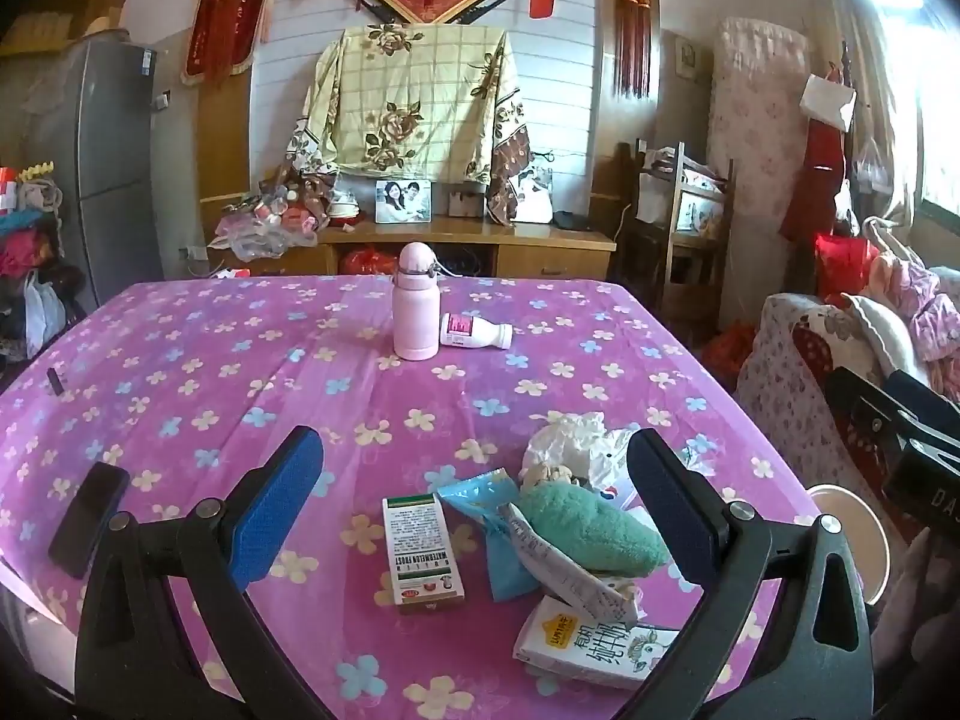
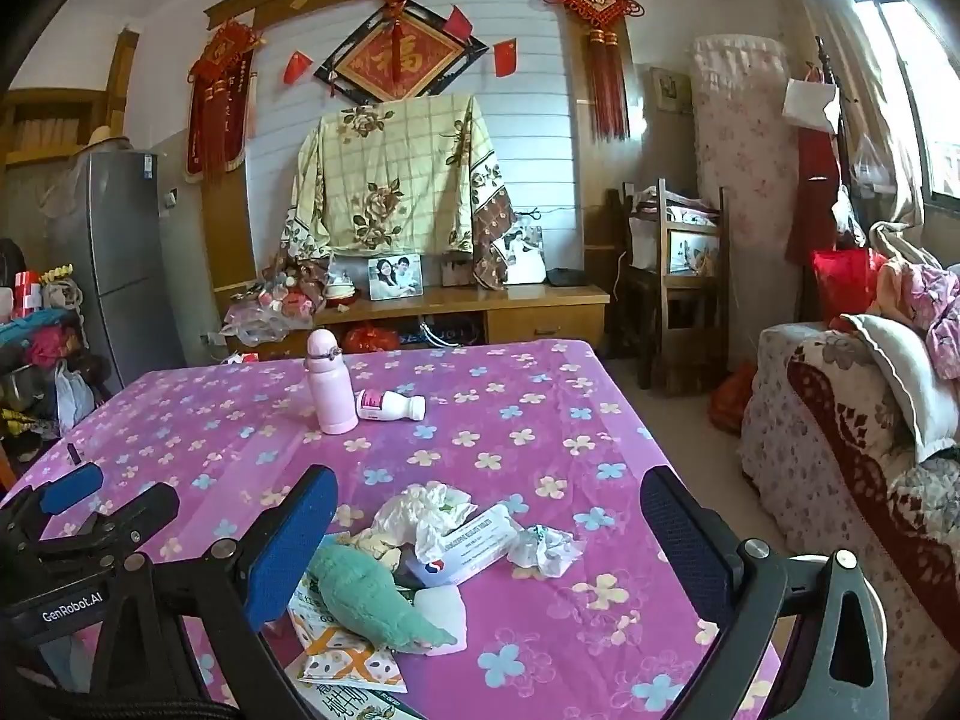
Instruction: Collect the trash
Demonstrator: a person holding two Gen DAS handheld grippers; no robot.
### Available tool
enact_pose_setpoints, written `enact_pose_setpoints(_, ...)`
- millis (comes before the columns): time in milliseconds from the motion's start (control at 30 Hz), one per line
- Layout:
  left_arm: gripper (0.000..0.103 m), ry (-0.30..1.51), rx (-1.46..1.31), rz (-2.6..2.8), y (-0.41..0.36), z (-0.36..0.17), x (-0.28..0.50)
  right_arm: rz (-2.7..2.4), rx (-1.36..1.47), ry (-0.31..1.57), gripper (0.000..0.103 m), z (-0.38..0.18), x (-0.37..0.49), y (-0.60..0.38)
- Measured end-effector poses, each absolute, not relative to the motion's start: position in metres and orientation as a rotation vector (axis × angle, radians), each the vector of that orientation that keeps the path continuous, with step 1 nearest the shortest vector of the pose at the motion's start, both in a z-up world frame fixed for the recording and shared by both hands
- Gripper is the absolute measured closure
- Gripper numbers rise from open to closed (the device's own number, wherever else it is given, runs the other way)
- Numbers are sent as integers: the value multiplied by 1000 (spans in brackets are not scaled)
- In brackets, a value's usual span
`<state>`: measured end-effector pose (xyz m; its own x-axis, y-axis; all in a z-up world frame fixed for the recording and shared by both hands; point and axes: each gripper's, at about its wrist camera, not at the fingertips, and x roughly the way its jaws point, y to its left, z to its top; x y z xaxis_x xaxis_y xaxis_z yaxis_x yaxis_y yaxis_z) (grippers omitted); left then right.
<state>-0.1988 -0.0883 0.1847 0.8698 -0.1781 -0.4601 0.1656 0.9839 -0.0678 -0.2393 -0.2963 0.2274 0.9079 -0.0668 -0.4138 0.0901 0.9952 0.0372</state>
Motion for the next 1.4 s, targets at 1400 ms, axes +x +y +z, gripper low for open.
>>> enact_pose_setpoints(1400, 2, 496, -30, -178, -85, 181, -200, -77, 94, 452, 2, 219, -239, -293)
